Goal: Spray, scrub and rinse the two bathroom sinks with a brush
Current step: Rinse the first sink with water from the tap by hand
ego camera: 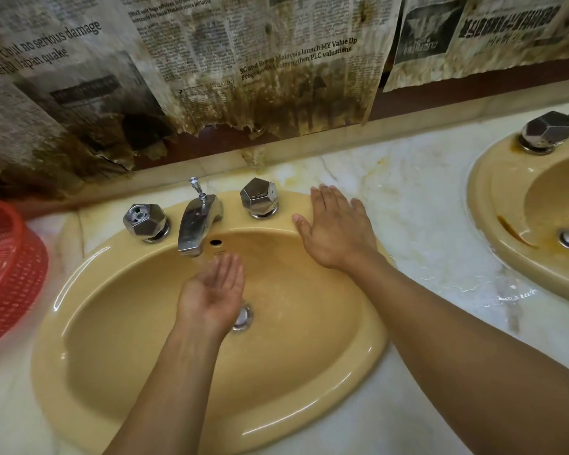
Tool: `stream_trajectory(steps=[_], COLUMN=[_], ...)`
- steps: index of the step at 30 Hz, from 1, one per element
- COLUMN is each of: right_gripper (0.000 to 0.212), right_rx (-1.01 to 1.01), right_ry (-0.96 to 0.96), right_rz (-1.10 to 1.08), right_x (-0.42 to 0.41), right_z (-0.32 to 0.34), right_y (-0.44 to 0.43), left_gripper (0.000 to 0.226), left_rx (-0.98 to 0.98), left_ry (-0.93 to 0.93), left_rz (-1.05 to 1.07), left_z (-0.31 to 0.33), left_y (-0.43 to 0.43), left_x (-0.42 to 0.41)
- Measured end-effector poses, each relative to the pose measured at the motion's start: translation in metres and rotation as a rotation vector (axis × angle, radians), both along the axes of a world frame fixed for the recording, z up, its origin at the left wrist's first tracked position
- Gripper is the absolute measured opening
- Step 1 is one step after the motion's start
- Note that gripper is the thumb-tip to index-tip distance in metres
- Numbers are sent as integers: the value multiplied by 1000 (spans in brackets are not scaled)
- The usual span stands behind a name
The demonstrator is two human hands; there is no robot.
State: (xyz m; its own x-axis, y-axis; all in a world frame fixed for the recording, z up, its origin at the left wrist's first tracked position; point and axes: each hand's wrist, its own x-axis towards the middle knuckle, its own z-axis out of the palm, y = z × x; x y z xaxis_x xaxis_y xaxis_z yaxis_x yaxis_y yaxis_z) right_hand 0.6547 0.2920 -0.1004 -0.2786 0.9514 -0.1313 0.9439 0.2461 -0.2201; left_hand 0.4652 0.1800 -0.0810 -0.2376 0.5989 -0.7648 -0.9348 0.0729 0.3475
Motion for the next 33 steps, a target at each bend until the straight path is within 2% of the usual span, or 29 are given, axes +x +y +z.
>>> stream_trajectory(steps=[6, 10, 13, 15, 17, 25, 27, 29, 31, 33], right_gripper=[76, 74, 73, 73, 73, 69, 68, 67, 68, 69], right_rx=[39, 63, 69, 73, 70, 53, 55, 58, 69, 85], right_ry=[-21, -11, -5, 7, 19, 47, 47, 26, -23, -94], right_rz=[84, 138, 127, 131, 131, 111, 119, 150, 219, 302], right_x=[1, 4, 4, 5, 6, 4, 3, 4, 6, 9], right_z=[2, 0, -1, -1, -1, 0, 0, 0, 0, 0], right_y=[-3, -7, -5, -4, -2, 2, 1, -2, -6, -13], left_gripper=[32, 32, 29, 37, 42, 36, 31, 29, 27, 19], left_rx=[-163, -188, -54, 92, 159, 119, 57, -49, -167, -271], left_ry=[-6, 1, -99, -180, -191, -70, 39, 291, 642, 1090], left_rz=[3, 6, -32, -69, -87, 24, -24, -204, -416, -652], left_z=[-5, 2, 12, 21, 26, 3, 1, -4, -9, -13], left_y=[-11, -5, 8, 19, 27, -15, -29, -48, -74, -104], left_x=[-27, -17, 4, 20, 28, -14, -24, -32, -42, -56])
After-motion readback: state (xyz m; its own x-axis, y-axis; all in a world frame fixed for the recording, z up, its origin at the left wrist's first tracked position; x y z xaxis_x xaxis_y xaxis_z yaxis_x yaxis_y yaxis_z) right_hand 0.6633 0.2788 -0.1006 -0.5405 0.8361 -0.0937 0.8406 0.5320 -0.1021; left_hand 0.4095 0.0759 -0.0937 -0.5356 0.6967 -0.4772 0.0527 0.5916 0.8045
